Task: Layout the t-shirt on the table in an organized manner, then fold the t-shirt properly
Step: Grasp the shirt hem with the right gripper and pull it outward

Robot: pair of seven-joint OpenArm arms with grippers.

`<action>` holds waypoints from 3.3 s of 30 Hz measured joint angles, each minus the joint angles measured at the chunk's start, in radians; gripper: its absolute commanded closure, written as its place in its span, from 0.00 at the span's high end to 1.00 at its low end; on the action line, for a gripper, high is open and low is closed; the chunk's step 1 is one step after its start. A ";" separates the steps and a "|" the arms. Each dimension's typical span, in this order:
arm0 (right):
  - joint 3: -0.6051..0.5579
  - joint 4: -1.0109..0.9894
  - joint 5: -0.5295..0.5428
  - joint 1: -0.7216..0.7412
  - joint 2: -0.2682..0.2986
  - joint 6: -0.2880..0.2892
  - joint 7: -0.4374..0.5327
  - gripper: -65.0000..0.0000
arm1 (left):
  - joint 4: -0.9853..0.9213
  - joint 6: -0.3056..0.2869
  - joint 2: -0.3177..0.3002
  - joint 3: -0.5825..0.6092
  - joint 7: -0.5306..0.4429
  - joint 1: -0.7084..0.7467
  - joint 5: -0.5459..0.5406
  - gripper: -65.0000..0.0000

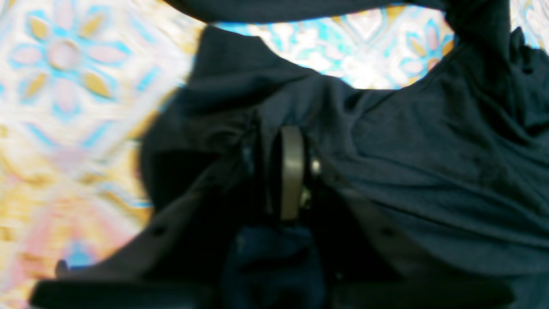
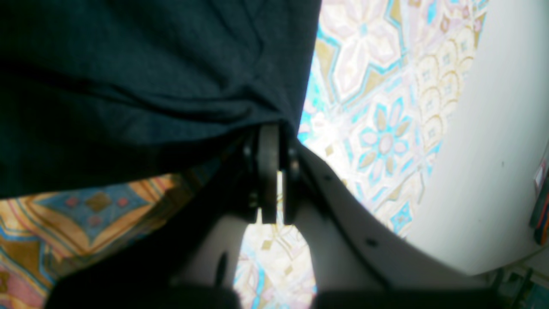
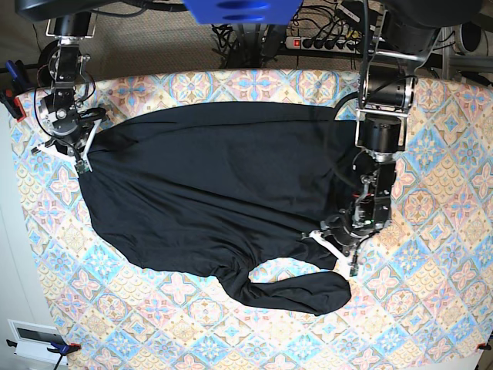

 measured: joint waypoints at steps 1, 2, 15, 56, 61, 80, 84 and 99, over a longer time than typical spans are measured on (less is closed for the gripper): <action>0.000 0.000 0.000 0.000 0.000 0.000 -0.001 0.00 | 0.000 0.003 -0.007 -0.027 0.001 0.002 -0.002 0.02; 0.000 0.000 0.000 0.000 0.000 0.000 0.000 0.00 | 0.000 0.005 -0.012 -0.065 0.000 0.005 -0.006 0.01; 0.002 -0.002 0.000 0.004 0.000 0.000 -0.003 0.00 | 0.003 0.014 -0.119 -0.263 0.003 0.024 -0.002 0.00; -0.514 -0.666 0.271 0.862 -0.121 -0.005 0.180 0.32 | 0.408 0.011 -0.212 -0.204 0.174 0.293 -0.220 0.50; -0.512 -0.780 0.269 0.845 -0.155 -0.005 0.154 0.35 | 0.450 0.006 -0.206 -0.205 0.177 0.339 -0.220 0.50; -0.514 -0.873 0.274 0.819 -0.158 -0.004 0.190 0.36 | 0.450 0.007 -0.211 -0.205 0.172 0.357 -0.220 0.50; -0.513 -0.911 0.286 0.821 -0.141 -0.003 0.210 0.35 | 0.450 0.006 -0.211 -0.205 0.166 0.360 -0.220 0.50; -0.509 -0.927 0.293 0.812 -0.049 0.001 0.235 0.00 | 0.450 0.007 -0.209 -0.205 0.165 0.359 -0.219 0.50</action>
